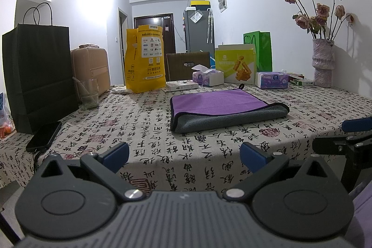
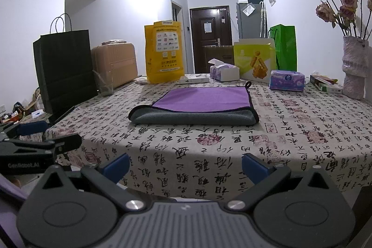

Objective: Fold towel

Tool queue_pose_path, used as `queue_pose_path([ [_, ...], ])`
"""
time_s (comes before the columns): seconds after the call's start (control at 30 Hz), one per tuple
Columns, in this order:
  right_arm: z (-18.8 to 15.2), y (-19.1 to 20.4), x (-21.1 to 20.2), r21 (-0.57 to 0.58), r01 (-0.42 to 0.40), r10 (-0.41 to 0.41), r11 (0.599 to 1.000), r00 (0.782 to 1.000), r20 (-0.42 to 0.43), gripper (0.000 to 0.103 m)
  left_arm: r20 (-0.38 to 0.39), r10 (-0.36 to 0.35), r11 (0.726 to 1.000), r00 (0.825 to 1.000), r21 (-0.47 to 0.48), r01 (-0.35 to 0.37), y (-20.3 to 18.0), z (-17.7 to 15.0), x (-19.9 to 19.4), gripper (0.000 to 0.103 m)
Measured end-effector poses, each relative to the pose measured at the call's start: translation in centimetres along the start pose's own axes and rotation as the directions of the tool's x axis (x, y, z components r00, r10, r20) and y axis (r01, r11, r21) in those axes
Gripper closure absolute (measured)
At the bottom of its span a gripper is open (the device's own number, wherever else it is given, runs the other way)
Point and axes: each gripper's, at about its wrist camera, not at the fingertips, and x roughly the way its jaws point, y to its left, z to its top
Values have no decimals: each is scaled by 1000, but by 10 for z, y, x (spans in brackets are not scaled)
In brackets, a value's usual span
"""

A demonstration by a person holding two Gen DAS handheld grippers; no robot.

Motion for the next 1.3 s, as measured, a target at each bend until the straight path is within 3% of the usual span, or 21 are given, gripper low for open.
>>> queue_pose_path([
  [1.3, 1, -4, 2, 3, -3, 3, 1000, 1000, -6, 0, 15, 10, 1000, 1000, 9, -10, 4, 2, 3, 0],
])
